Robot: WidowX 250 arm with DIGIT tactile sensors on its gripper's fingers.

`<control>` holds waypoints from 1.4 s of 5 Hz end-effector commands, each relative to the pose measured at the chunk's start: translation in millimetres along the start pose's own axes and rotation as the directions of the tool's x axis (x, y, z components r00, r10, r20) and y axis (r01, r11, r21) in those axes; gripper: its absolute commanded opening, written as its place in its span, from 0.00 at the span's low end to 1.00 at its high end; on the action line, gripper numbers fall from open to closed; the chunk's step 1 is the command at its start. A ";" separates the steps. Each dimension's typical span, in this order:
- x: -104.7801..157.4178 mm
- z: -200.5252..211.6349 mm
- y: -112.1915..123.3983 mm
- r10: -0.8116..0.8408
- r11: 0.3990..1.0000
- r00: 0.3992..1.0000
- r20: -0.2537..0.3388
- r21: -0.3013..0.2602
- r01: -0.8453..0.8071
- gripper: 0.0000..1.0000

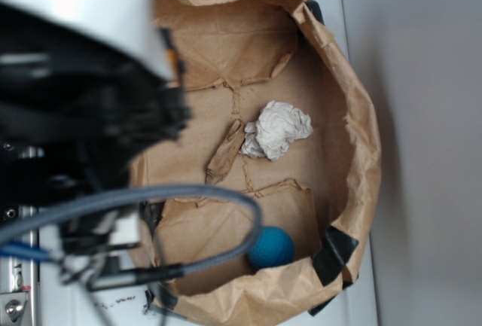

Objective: Grab the blue ball.

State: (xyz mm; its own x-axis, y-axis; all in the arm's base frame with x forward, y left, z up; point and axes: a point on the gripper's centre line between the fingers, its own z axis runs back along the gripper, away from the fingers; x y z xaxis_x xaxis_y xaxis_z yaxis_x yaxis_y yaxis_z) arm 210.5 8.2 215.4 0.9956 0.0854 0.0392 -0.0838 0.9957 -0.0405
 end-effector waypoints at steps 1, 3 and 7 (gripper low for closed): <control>3.9 12.2 4.1 0.017 1.000 0.999 0.048 0.002 -0.017 1.00; 37.9 1.3 20.8 -0.099 0.990 0.994 0.045 -0.099 0.103 1.00; 56.1 -68.4 -41.4 -0.763 0.618 0.580 0.286 0.059 0.784 1.00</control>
State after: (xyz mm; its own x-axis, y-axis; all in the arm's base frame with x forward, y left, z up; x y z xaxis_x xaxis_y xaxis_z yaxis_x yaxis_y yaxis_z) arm 270.5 -19.8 135.4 0.6649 -0.6818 0.3051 0.7123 0.7017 0.0157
